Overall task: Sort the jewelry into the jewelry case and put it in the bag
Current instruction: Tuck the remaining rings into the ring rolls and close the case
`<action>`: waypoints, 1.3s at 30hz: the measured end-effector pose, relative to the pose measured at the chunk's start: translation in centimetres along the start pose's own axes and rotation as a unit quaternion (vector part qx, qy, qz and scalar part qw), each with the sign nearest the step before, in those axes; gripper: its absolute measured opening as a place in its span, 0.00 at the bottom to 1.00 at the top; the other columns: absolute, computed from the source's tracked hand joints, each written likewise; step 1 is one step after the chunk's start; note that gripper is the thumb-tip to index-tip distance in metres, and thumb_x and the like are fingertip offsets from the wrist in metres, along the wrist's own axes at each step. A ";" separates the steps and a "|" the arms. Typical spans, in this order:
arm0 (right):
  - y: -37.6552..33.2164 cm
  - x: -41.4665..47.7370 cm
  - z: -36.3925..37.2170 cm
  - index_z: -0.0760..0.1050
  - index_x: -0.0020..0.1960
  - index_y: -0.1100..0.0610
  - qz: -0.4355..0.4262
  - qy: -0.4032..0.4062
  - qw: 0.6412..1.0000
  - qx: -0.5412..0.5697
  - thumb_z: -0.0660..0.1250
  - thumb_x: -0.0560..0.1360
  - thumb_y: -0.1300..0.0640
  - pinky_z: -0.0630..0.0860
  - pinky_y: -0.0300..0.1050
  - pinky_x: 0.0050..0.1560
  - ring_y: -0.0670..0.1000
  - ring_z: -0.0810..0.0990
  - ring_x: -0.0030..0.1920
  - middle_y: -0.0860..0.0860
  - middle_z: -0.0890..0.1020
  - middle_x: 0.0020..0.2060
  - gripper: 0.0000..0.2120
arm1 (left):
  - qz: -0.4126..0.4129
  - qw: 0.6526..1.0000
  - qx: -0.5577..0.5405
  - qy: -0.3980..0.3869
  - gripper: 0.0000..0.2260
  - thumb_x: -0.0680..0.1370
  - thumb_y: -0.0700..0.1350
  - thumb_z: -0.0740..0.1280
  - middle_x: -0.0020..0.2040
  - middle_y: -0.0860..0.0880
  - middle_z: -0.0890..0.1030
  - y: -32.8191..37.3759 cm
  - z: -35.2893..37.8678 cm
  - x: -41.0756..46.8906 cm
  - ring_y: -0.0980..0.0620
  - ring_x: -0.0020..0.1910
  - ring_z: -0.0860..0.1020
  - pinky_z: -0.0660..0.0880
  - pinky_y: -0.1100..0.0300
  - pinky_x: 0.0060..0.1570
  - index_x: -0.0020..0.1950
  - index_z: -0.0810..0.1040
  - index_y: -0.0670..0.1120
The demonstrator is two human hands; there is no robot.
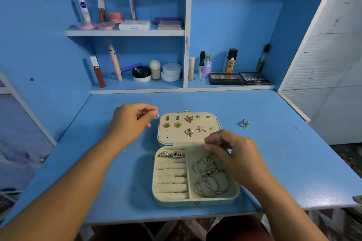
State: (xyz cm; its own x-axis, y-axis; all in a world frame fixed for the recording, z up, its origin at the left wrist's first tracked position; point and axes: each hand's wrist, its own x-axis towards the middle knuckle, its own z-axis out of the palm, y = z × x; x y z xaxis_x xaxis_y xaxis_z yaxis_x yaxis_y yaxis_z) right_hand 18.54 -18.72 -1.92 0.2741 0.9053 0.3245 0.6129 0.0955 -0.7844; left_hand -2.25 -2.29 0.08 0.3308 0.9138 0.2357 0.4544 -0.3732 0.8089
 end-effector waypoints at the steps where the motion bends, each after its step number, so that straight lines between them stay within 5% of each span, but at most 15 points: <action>1: -0.1 -0.1 0.0 0.77 0.40 0.40 -0.006 -0.001 1.000 -0.003 0.74 0.71 0.59 0.71 0.26 0.39 0.37 0.79 0.38 0.32 0.80 0.35 0.14 | 0.005 1.000 -0.022 -0.006 0.06 0.75 0.43 0.72 0.38 0.56 0.85 0.7 -0.5 -1.5 0.58 0.32 0.81 0.77 0.65 0.34 0.45 0.82 0.56; 6: -0.9 -0.6 0.4 0.76 0.40 0.38 -0.019 0.002 1.000 -0.013 0.74 0.71 0.57 0.72 0.27 0.38 0.40 0.79 0.38 0.34 0.81 0.38 0.14 | 0.049 0.998 -0.023 -0.034 0.09 0.71 0.41 0.75 0.38 0.57 0.85 2.0 -1.3 -8.0 0.58 0.38 0.83 0.78 0.68 0.42 0.47 0.85 0.53; 10: -1.5 -0.9 0.7 0.76 0.41 0.38 -0.022 0.005 1.000 -0.005 0.74 0.70 0.56 0.74 0.28 0.39 0.40 0.80 0.37 0.34 0.81 0.39 0.12 | 0.168 0.984 0.055 -0.009 0.07 0.70 0.38 0.76 0.40 0.60 0.84 1.3 -0.8 -9.8 0.65 0.38 0.81 0.75 0.73 0.39 0.44 0.85 0.49; 15: -1.6 -1.5 1.0 0.75 0.40 0.37 -0.022 0.007 1.000 -0.008 0.74 0.70 0.55 0.72 0.26 0.39 0.38 0.80 0.39 0.32 0.81 0.38 0.13 | 0.280 0.952 0.126 -0.007 0.01 0.72 0.44 0.73 0.45 0.59 0.84 0.0 0.0 -9.8 0.65 0.44 0.81 0.78 0.67 0.43 0.41 0.82 0.48; 20: -1.4 -1.7 1.0 0.75 0.40 0.37 -0.016 0.007 1.000 -0.004 0.74 0.70 0.56 0.72 0.26 0.39 0.39 0.79 0.39 0.33 0.80 0.38 0.13 | 0.306 0.936 0.170 -0.036 0.08 0.73 0.50 0.66 0.42 0.58 0.82 0.2 0.1 -9.5 0.60 0.39 0.80 0.78 0.59 0.34 0.38 0.81 0.48; 27: -1.1 -1.8 1.1 0.77 0.41 0.40 -0.008 0.000 1.000 0.008 0.74 0.71 0.56 0.72 0.27 0.39 0.41 0.79 0.38 0.34 0.81 0.37 0.11 | 0.279 0.932 0.185 -0.144 0.13 0.75 0.56 0.63 0.47 0.59 0.83 0.1 -1.1 -9.1 0.63 0.46 0.78 0.72 0.71 0.46 0.42 0.84 0.51; 30: -1.2 -1.8 1.0 0.76 0.41 0.39 -0.009 -0.003 1.000 0.003 0.74 0.71 0.56 0.72 0.27 0.39 0.40 0.79 0.38 0.33 0.80 0.37 0.12 | 0.279 0.922 0.215 -0.160 0.13 0.76 0.57 0.62 0.49 0.60 0.82 -0.2 -1.4 -9.1 0.63 0.49 0.76 0.75 0.66 0.48 0.43 0.84 0.53; 33: -1.7 -1.8 0.9 0.77 0.41 0.40 -0.014 -0.013 1.000 -0.006 0.74 0.71 0.56 0.72 0.27 0.39 0.40 0.80 0.39 0.35 0.81 0.37 0.11 | 0.257 0.936 0.195 -0.142 0.12 0.76 0.57 0.62 0.54 0.62 0.80 -0.7 -1.6 -9.4 0.64 0.54 0.74 0.76 0.63 0.50 0.48 0.84 0.56; 37: -2.8 -1.7 1.1 0.76 0.41 0.39 -0.041 -0.046 0.998 -0.021 0.73 0.72 0.58 0.74 0.29 0.41 0.41 0.80 0.38 0.40 0.82 0.34 0.13 | 0.163 0.973 0.146 -0.068 0.16 0.77 0.55 0.61 0.62 0.62 0.75 -1.9 -1.1 -9.8 0.62 0.62 0.73 0.73 0.72 0.50 0.62 0.78 0.55; 39: -3.2 -1.5 1.5 0.79 0.43 0.42 -0.058 -0.074 0.995 -0.043 0.73 0.72 0.58 0.73 0.28 0.42 0.38 0.80 0.39 0.38 0.81 0.34 0.10 | 0.097 0.971 0.210 -0.061 0.21 0.79 0.54 0.60 0.69 0.56 0.71 -2.8 -0.4 -9.7 0.57 0.68 0.70 0.72 0.65 0.60 0.70 0.72 0.51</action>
State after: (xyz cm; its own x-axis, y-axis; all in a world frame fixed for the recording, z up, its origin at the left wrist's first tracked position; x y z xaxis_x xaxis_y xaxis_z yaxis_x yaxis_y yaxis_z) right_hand 15.01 -19.72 -0.67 0.0887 0.9419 0.3239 0.6976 0.1734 -0.6952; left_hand -7.06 -10.05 -4.20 0.5274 0.8038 0.2752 0.6628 -0.5919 0.4587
